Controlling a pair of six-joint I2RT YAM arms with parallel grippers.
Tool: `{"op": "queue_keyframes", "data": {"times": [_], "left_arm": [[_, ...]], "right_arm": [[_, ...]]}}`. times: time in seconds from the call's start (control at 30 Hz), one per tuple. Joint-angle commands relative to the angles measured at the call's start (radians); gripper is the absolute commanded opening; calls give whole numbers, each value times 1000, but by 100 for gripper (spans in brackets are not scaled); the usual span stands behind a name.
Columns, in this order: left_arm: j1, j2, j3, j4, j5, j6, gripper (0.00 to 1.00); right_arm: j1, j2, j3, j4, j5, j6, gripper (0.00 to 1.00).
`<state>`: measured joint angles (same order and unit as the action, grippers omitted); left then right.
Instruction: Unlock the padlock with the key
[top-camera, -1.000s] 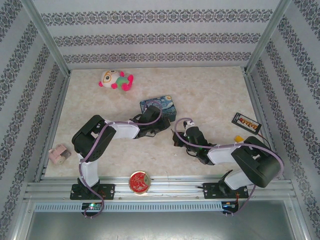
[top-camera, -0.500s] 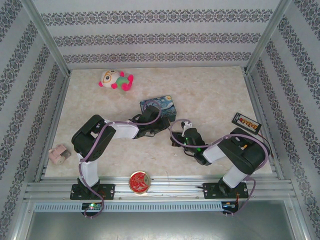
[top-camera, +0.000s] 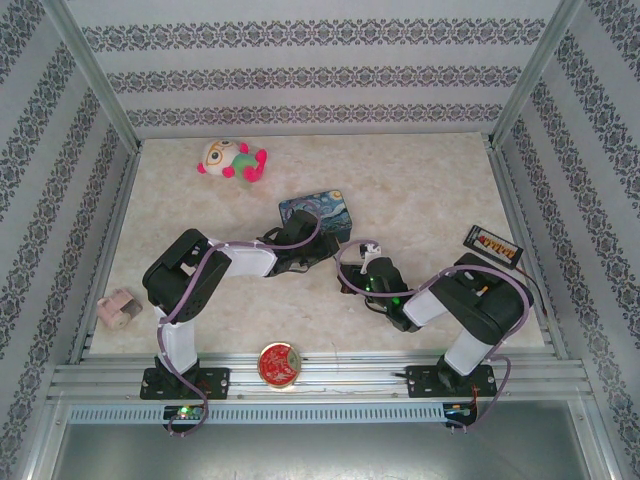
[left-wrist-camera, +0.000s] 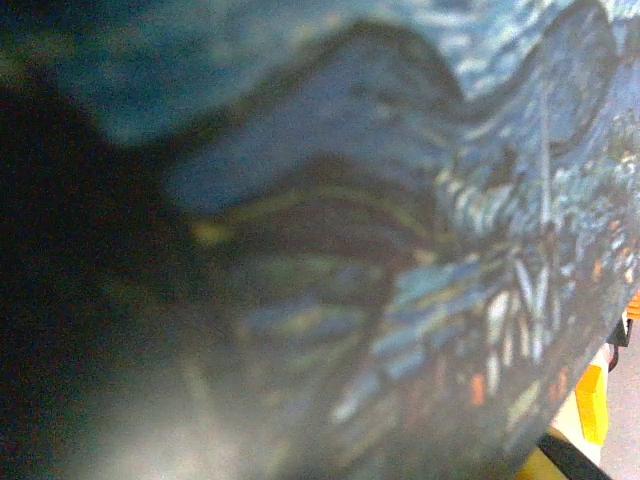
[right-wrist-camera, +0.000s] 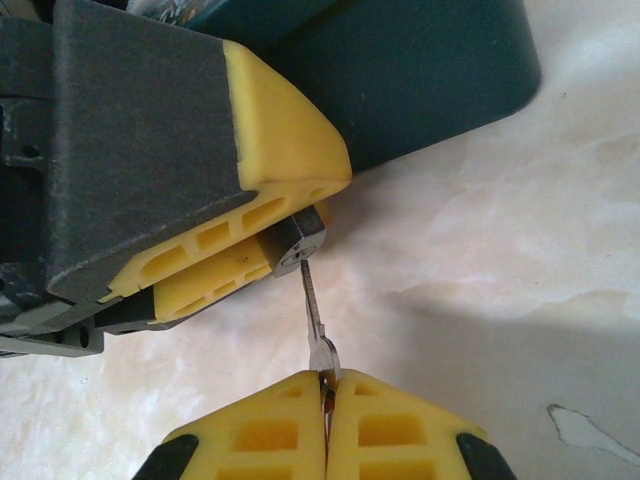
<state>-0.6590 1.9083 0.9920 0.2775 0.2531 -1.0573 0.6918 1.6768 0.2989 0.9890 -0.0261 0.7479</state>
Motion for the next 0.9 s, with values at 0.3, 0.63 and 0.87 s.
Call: {"op": "queue_keyframes", "data": {"times": [0.3,0.63,0.87], "left_arm": [[15,-8,-11,90,22,-29,11],[15,-14,-23,102,18,-34,10],[15,-13,-23,112,26,-38,10]], "right_arm": [[9,53,37,84,24,-9,0],[9,17,7,92,40,-7,0],[6,27,14,96,35,-2,0]]}}
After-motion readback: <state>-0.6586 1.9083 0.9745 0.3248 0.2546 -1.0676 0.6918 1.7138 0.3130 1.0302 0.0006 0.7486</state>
